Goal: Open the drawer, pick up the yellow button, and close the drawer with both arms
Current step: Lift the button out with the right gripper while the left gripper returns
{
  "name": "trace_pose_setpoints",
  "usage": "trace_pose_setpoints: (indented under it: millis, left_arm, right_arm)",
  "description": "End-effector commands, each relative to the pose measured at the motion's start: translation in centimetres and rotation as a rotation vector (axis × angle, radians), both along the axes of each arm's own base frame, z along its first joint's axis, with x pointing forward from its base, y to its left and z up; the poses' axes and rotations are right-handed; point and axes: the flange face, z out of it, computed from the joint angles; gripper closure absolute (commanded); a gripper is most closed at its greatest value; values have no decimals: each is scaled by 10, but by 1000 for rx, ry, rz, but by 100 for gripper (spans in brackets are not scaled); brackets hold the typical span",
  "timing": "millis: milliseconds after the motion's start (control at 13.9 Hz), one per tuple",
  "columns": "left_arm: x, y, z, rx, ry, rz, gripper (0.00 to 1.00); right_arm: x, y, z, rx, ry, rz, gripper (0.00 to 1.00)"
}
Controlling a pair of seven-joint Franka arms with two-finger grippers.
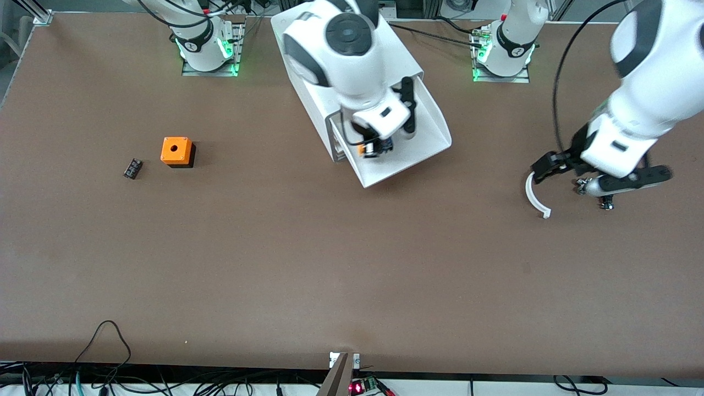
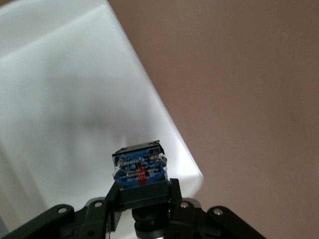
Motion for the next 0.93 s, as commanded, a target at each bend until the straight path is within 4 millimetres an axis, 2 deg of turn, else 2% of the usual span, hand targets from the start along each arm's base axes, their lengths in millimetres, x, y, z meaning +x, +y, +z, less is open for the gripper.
trace_pose_setpoints:
  millis: [0,72,144,287,431,503,646,862]
  left_arm:
    - [-3,-39,-35,-40,-3,104,0]
    - [-4,-55,-46,-48,-3,123,0]
    - [-4,-71,-60,-58,2,159,0]
    - [-3,-106,-96,-76,22,263,0]
    - [-9,-139,-117,-74,30,308,0]
    - [-13,-149,-125,-78,30,319,0]
    - [-27,-163,-138,-65,53,325,0]
    - [-57,-185,-151,-53,94,286,0]
  right_arm:
    - [33,-74,31,19,16,-160,79]
    - [48,-101,41,36,24,-227,79]
    - [68,-137,44,44,33,-291,79]
    - [102,-216,53,59,32,-444,79]
    - [134,-295,54,102,69,-655,79]
    - [147,-339,42,81,79,-728,79]
    - [150,-397,15,13,111,-827,79]
    - [139,-439,-33,-74,201,-1032,78]
